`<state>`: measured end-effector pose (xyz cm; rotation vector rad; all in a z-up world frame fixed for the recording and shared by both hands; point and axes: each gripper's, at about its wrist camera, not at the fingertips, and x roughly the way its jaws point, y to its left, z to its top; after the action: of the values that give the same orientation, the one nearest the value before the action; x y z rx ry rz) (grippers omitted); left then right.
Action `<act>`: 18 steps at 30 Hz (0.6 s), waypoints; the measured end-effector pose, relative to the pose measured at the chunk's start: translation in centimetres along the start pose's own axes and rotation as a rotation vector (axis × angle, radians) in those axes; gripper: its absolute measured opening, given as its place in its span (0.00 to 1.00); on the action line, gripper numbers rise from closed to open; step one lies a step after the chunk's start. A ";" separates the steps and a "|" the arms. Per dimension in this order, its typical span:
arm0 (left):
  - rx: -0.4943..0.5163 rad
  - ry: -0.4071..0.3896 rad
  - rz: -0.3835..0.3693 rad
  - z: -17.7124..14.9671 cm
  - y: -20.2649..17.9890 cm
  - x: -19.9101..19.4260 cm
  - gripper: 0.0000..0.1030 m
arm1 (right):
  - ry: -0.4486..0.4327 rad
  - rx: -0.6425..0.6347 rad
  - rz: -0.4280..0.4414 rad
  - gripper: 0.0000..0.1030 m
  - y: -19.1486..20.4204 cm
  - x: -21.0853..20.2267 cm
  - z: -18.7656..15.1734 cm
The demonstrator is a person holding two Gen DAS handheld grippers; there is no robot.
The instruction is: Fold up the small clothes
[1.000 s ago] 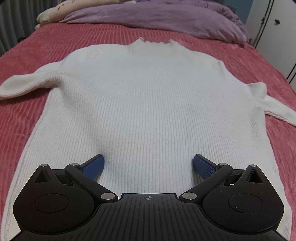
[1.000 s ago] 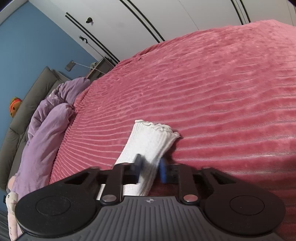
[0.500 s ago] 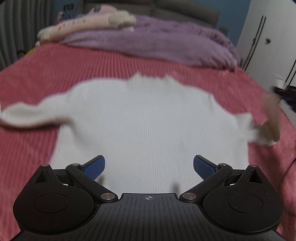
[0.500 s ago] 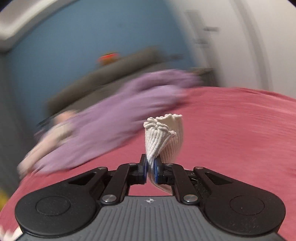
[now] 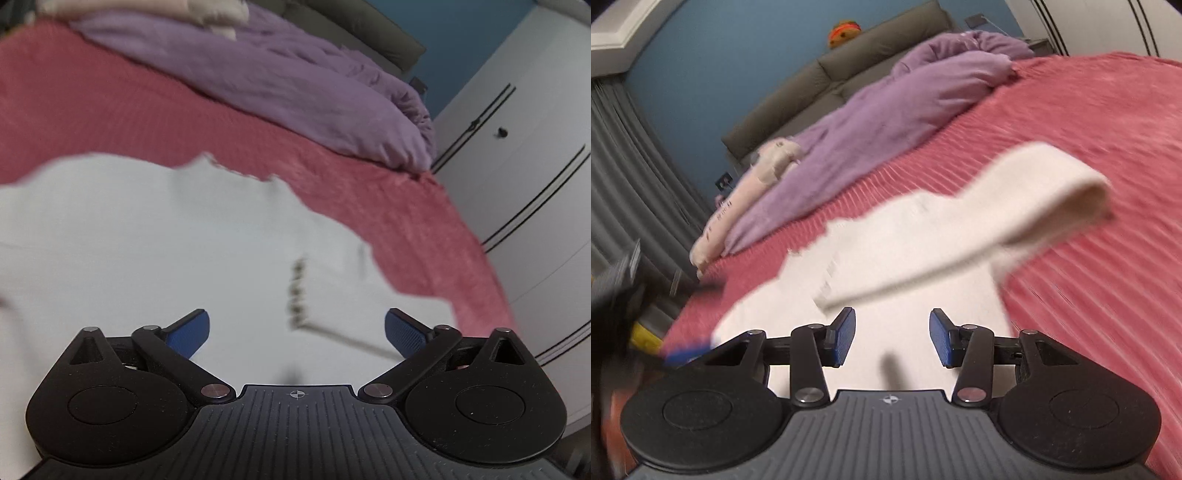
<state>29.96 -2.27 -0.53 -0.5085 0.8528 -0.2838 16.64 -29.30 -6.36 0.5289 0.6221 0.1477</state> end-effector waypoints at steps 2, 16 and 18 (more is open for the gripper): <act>-0.040 0.038 -0.042 0.8 -0.4 2.9 0.73 | 0.016 0.027 -0.010 0.43 -1.2 -0.2 -0.7; -0.070 0.074 -0.093 1.9 -0.9 6.3 0.11 | -0.010 0.110 0.058 0.37 -4.4 -0.3 -2.4; -0.039 0.009 -0.076 3.2 -0.2 3.7 0.11 | -0.012 0.111 0.060 0.37 -4.2 -0.2 -2.3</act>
<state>34.83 -3.08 -1.03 -0.5774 0.8502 -0.3400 15.06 -31.94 -10.00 0.6554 0.6058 0.1669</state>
